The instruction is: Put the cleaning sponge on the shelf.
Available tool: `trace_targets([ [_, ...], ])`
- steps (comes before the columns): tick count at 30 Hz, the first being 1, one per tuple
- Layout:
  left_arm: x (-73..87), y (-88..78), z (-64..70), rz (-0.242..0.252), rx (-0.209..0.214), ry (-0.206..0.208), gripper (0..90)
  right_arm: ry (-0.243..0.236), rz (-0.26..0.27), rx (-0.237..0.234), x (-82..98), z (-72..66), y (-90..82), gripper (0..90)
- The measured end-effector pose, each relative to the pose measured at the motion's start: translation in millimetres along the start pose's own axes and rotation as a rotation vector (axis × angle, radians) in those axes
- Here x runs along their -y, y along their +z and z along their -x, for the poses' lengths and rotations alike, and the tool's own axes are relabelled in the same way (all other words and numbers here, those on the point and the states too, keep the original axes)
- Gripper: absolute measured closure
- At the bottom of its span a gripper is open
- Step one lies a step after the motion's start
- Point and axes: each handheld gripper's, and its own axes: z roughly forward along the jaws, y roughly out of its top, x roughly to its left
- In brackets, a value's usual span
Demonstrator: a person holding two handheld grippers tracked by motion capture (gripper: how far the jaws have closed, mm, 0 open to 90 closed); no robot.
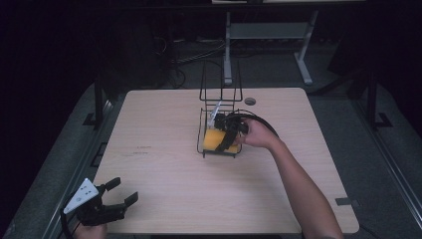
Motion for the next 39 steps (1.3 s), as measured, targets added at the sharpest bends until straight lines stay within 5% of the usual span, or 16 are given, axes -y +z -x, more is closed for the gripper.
trace_targets([
  [39,0.2,0.5,0.2,-0.006,0.001,0.003,12.8,0.034,0.006,-0.006,-2.6,25.4,17.8,20.5],
])
